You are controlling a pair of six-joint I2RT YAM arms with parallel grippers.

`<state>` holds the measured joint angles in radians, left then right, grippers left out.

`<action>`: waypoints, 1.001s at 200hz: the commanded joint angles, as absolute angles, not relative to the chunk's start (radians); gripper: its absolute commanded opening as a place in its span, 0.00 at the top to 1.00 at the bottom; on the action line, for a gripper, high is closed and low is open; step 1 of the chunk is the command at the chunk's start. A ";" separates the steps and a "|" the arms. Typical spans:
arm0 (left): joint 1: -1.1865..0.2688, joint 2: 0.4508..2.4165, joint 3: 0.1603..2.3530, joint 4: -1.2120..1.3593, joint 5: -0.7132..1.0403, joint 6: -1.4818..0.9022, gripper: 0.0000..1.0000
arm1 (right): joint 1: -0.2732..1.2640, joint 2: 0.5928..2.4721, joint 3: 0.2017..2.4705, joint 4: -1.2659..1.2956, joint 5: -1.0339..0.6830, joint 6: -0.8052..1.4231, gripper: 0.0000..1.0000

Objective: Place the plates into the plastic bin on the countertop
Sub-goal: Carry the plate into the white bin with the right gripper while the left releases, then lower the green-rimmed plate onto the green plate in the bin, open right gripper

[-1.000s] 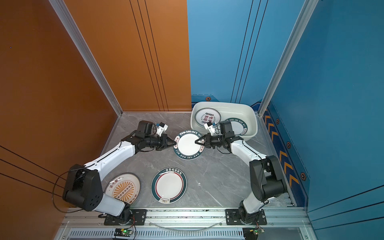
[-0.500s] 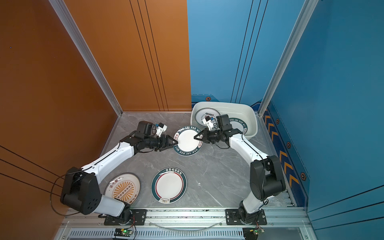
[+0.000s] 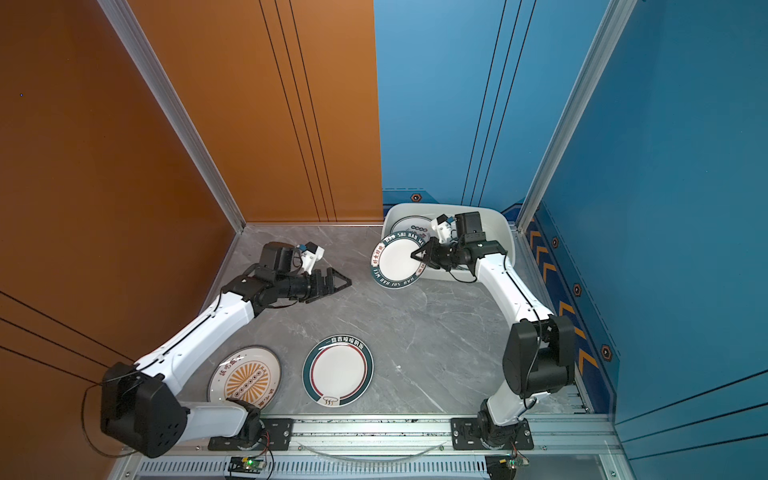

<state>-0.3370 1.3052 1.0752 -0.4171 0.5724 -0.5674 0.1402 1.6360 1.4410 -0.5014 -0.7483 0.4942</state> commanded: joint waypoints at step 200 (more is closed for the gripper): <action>-0.143 1.155 0.795 -0.299 0.580 -0.621 0.02 | -0.177 2.067 1.924 -0.716 -0.221 0.509 1.00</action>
<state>-0.1505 1.1431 0.8062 -0.3279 0.5491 -0.6186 -0.1631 2.0651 1.9270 -0.7166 -0.2363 0.5133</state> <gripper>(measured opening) 0.979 0.110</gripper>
